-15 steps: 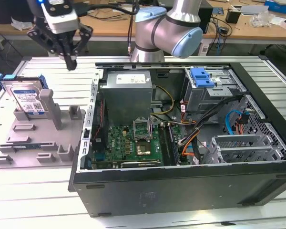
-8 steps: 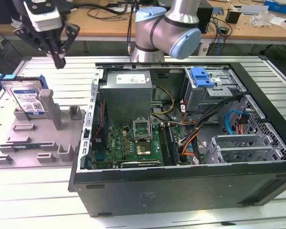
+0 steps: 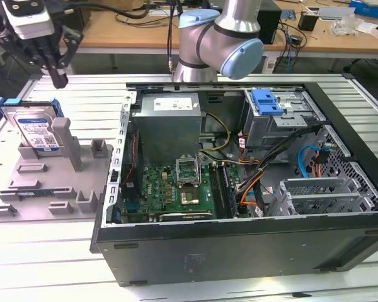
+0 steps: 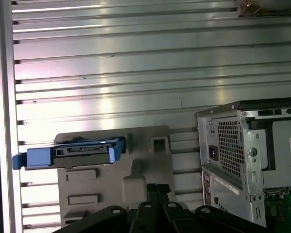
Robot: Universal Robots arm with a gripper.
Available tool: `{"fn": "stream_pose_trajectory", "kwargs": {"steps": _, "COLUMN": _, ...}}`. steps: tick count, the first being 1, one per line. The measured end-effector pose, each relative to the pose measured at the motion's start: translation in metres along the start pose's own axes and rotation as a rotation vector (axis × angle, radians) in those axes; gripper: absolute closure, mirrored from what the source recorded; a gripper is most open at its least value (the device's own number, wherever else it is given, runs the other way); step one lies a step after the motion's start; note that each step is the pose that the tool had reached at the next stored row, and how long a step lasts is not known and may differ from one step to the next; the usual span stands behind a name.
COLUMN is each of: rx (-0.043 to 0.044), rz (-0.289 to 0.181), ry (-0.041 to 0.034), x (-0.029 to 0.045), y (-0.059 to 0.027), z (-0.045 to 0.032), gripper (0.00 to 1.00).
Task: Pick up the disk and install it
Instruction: 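Reach for the disk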
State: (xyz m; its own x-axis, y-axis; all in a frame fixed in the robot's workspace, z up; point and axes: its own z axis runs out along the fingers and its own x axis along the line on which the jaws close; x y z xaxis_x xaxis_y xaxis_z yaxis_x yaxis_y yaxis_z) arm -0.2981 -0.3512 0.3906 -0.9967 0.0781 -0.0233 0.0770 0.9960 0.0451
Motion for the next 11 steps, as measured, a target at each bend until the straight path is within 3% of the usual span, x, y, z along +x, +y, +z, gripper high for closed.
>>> {"fn": "stream_pose_trajectory", "kwargs": {"steps": 5, "rx": 0.0000, "rz": 0.000, "ry": -0.0001, "x": 0.0203, "y": 0.0026, "z": -0.0001, "gripper": 0.89}}
{"fn": "stream_pose_trajectory", "kwargs": {"steps": 9, "rx": 0.0000, "rz": 0.001, "ry": -0.0001, "x": 0.0483, "y": 0.0051, "z": -0.0005, "gripper": 0.89}}
{"fn": "stream_pose_trajectory", "kwargs": {"steps": 11, "rx": 0.0001, "rz": 0.001, "ry": -0.0001, "x": 0.0578, "y": 0.0073, "z": -0.0005, "gripper": 0.89}}
